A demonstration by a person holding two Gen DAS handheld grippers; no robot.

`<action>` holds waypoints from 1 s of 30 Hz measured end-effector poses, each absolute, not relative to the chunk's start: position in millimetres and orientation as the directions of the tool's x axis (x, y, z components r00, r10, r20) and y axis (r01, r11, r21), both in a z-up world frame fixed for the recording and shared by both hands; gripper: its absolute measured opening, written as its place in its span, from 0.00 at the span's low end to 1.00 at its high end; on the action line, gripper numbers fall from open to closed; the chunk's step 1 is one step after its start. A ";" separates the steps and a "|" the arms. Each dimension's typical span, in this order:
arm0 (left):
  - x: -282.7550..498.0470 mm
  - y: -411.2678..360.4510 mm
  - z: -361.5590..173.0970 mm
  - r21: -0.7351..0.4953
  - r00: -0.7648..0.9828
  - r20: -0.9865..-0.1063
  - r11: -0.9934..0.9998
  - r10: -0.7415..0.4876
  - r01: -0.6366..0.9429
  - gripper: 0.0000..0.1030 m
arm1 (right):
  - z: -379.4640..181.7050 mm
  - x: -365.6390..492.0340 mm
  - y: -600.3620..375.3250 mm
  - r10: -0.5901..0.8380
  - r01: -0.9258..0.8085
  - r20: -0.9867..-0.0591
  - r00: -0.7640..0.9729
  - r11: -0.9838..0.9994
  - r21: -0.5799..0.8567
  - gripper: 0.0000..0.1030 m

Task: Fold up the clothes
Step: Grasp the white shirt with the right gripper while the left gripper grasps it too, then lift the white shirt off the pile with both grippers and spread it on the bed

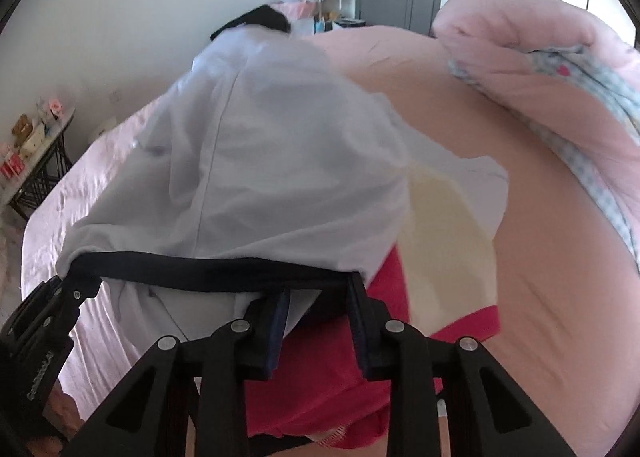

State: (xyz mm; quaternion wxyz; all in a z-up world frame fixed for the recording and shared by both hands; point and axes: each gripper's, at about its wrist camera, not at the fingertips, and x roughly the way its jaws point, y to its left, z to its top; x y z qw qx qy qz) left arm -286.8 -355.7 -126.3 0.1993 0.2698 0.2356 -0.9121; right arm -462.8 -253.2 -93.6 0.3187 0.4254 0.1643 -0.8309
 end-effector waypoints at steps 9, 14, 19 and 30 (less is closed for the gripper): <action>-299.7 -347.6 -153.0 -0.456 -0.801 -0.596 -0.793 -0.065 0.403 0.04 | -67.0 -474.7 -231.3 -0.308 0.446 -0.643 -0.701 -0.893 -0.058 0.01; -296.5 -312.4 -132.8 -0.471 -0.842 -0.539 -0.837 0.024 0.278 0.04 | -7.7 -448.0 -194.3 -0.287 0.400 -0.533 -0.796 -0.910 -0.108 0.01; -251.6 -255.3 -86.6 -0.399 -0.888 -0.446 -0.913 0.116 0.081 0.03 | 44.7 -389.8 -145.0 -0.242 0.335 -0.452 -0.859 -0.932 -0.139 0.01; -162.8 -144.5 -33.9 -0.376 -0.838 -0.444 -0.915 0.319 -0.149 0.03 | 108.4 -225.6 30.5 -0.211 0.240 -0.392 -0.896 -0.970 -0.025 0.01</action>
